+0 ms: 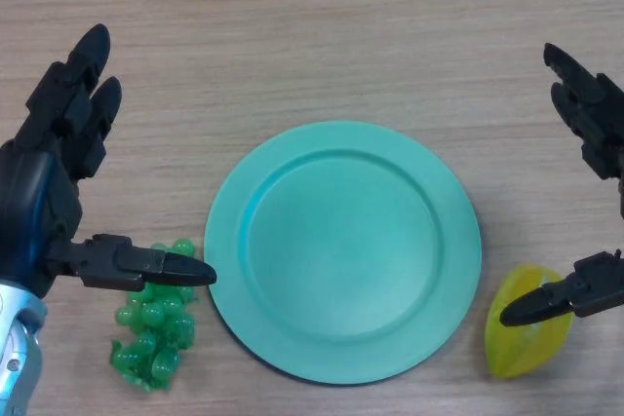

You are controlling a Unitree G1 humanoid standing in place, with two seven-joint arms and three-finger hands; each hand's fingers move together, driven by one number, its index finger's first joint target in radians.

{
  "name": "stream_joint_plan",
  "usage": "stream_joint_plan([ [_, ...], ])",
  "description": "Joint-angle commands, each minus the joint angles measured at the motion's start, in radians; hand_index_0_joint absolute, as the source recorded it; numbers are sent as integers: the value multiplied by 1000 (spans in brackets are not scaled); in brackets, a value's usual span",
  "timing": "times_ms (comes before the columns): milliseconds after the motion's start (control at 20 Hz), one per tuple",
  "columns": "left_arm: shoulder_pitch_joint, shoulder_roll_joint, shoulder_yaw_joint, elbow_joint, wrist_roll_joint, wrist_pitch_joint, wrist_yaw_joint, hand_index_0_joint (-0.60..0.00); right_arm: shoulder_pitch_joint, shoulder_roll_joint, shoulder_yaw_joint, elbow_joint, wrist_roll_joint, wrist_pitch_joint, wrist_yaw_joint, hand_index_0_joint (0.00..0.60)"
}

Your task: Pick up the yellow starfruit and place it on the plate

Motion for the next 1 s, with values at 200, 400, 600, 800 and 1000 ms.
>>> stream_joint_plan([
  [200, -19, 20, 51, -46, -47, -143, -6, 0, -21, -37, -59, -32, -8, -151, -31, 0],
  [400, -20, 22, 57, -45, -55, -143, -2, 0, -21, -60, -77, 36, -122, -288, -17, 0],
  [600, -5, 21, 70, -55, -56, -146, -5, 0, 34, -88, -97, 119, -281, -502, 99, 0],
  [800, 16, 14, 60, -88, -42, -73, -28, 0, 58, -114, -139, 195, -389, -693, 185, 0],
  [1000, 31, 1, 49, -80, -15, -111, -29, 0, 22, -158, -141, 316, -604, -848, 82, 0],
])
